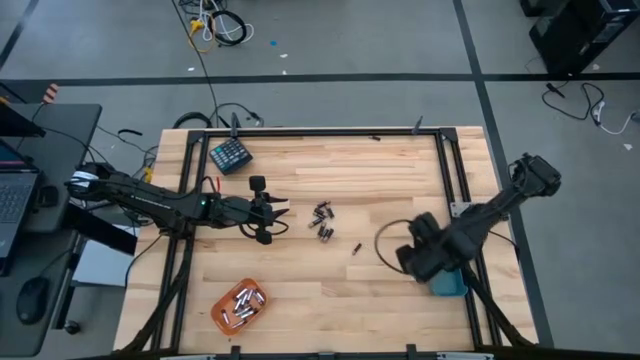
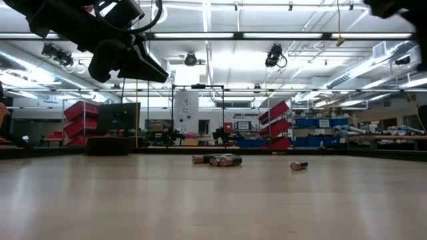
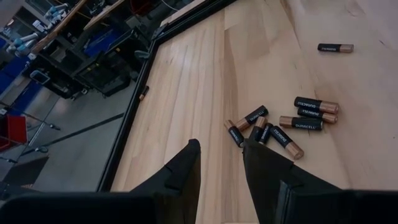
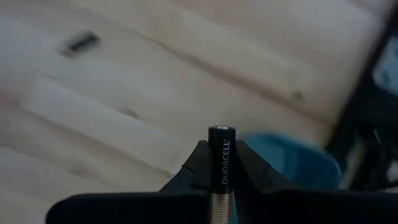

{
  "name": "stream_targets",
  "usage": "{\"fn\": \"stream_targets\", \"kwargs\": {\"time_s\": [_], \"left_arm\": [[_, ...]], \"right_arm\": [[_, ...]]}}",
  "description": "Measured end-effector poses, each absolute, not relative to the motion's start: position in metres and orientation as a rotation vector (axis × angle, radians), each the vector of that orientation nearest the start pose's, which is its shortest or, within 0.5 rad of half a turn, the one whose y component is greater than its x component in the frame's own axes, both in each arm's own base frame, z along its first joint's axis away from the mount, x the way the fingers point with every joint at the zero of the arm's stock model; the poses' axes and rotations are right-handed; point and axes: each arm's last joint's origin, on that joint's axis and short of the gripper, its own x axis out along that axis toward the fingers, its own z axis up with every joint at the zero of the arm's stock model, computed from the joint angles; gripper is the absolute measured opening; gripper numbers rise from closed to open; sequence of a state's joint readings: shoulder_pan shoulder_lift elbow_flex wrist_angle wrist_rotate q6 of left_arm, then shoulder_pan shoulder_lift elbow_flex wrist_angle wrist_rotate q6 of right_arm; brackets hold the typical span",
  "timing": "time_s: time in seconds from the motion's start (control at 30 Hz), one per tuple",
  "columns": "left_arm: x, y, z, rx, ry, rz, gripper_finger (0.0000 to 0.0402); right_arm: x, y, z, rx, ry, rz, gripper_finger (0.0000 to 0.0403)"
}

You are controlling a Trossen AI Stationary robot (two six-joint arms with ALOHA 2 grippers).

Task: Sort batteries
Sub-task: Put the black battery into the blue bin

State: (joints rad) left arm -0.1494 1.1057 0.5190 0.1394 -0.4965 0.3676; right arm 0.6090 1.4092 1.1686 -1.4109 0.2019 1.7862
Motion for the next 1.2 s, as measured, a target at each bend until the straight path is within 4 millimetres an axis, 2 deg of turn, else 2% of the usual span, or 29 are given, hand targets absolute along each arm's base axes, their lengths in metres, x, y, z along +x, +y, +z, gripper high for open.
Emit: {"fn": "stream_targets", "kwargs": {"time_s": [0.1, 0.27, 0.5, 0.67, 0.8, 0.97, 1.1, 1.2], "left_arm": [[0.222, -0.02, 0.213, 0.502, 0.486, 0.26, 0.0119], [0.222, -0.02, 0.213, 0.518, 0.489, 0.256, 0.0119], [0.222, -0.02, 0.213, 0.518, 0.489, 0.256, 0.0119], [0.222, -0.02, 0.213, 0.518, 0.488, 0.256, 0.0119], [0.222, -0.02, 0.213, 0.518, 0.489, 0.256, 0.0119], [0.223, -0.02, 0.214, 0.515, 0.48, 0.258, 0.0119], [0.223, -0.02, 0.215, 0.508, 0.468, 0.261, 0.0119], [0.223, -0.02, 0.215, 0.501, 0.467, 0.263, 0.0119]], "right_arm": [[0.171, 0.134, 0.256, 0.814, 1.236, -1.071, 0.0025], [0.154, 0.146, 0.248, 0.868, 1.218, -1.162, 0.0028], [0.145, 0.149, 0.24, 0.885, 1.189, -1.231, 0.0111], [0.145, 0.148, 0.239, 0.885, 1.167, -1.233, 0.0133], [0.152, 0.145, 0.239, 0.881, 1.07, -1.197, 0.0132], [0.168, 0.138, 0.239, 0.837, 1.045, -1.087, 0.0131], [0.19, 0.128, 0.239, 0.78, 0.999, -0.949, 0.013], [0.212, 0.12, 0.241, 0.708, 0.976, -0.784, 0.0128]]}}
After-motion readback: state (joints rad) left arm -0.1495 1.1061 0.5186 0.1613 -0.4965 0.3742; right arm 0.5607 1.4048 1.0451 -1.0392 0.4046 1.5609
